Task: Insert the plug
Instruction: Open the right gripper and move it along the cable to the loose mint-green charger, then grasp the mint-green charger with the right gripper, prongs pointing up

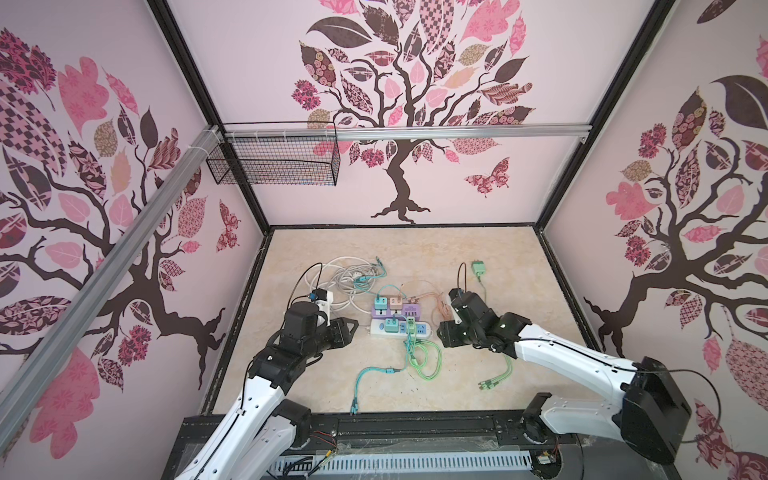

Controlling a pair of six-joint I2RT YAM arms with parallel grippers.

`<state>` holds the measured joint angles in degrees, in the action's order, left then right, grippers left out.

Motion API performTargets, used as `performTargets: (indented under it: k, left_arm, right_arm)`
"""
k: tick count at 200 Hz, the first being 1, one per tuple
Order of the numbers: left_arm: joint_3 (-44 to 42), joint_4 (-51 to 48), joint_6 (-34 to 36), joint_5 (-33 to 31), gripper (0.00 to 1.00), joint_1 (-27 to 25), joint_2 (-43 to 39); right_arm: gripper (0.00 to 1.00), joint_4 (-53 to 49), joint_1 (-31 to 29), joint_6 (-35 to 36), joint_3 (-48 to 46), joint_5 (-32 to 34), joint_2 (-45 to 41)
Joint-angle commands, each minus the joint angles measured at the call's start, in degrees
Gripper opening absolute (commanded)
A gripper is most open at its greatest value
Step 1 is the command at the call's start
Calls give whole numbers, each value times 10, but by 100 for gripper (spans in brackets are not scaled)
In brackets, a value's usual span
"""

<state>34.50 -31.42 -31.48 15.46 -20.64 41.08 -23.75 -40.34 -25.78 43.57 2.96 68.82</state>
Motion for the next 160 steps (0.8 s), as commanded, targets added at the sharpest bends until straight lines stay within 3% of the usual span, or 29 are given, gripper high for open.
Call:
performTargets:
  k: [1, 38, 68, 160]
  left_arm:
    - [22, 8, 4, -3, 46, 2, -5]
    - [24, 4, 10, -2, 53, 2, -10]
    - [19, 7, 9, -6, 61, 2, -24]
    - [12, -1, 9, -22, 71, 2, -50]
  right_arm:
    - [66, -10, 48, 43, 14, 23, -22]
    - [71, 45, 183, 72, 38, 5, 19]
    - [76, 82, 256, 102, 84, 16, 110]
    - [80, 37, 346, 208, 357, 5, 435]
